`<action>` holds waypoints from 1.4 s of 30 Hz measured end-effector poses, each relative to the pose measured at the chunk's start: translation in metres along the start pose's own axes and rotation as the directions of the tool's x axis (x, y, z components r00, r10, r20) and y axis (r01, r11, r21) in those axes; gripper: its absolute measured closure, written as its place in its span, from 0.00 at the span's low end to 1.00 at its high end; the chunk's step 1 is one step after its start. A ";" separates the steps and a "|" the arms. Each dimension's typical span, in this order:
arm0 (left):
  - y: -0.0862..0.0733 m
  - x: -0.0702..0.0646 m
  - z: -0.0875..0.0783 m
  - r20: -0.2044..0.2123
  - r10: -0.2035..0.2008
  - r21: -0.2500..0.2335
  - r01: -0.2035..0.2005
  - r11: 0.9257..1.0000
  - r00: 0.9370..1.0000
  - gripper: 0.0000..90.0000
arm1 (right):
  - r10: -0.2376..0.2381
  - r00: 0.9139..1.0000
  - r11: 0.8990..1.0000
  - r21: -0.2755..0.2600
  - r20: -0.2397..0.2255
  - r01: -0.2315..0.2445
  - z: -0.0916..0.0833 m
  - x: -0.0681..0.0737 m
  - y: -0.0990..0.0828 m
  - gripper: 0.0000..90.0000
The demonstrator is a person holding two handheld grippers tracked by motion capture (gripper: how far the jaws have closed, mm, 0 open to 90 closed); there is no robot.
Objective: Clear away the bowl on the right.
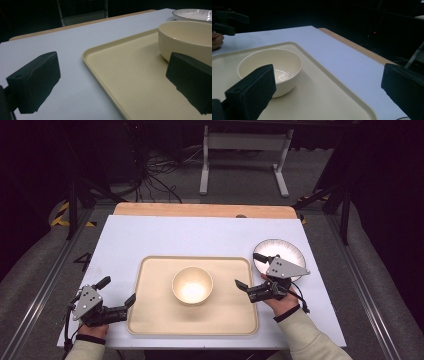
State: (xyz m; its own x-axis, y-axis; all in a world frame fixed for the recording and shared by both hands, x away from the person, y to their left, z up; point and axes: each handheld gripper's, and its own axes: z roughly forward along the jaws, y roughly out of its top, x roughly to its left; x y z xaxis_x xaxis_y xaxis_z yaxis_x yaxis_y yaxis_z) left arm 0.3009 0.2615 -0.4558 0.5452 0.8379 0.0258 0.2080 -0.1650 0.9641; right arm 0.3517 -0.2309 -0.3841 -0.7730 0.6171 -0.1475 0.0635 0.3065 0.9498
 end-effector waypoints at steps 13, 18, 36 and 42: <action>0.000 0.000 -0.001 0.002 -0.006 -0.003 0.006 1.000 1.000 0.00 | 0.030 0.987 0.997 -0.077 0.155 -0.018 -0.019 -0.002 -0.030 0.00; 0.000 0.001 -0.002 0.006 -0.008 -0.007 0.008 1.000 1.000 0.00 | 0.013 0.984 0.999 -0.049 0.177 -0.004 -0.020 -0.003 -0.043 0.00; 0.000 0.002 -0.002 0.007 -0.016 -0.012 0.016 1.000 1.000 0.00 | 0.009 0.990 1.000 -0.024 0.139 -0.005 -0.016 -0.004 -0.057 0.00; 0.000 0.002 -0.002 0.007 -0.015 -0.011 0.016 1.000 1.000 0.00 | 0.008 0.991 1.000 -0.026 0.131 -0.005 -0.015 -0.004 -0.057 0.00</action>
State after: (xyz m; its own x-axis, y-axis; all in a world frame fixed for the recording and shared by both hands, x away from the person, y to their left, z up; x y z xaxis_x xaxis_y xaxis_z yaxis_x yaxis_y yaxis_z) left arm 0.3006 0.2640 -0.4554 0.5473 0.8369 0.0091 0.2078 -0.1464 0.9671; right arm 0.3416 -0.2617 -0.4332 -0.6830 0.7092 -0.1747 0.0503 0.2843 0.9574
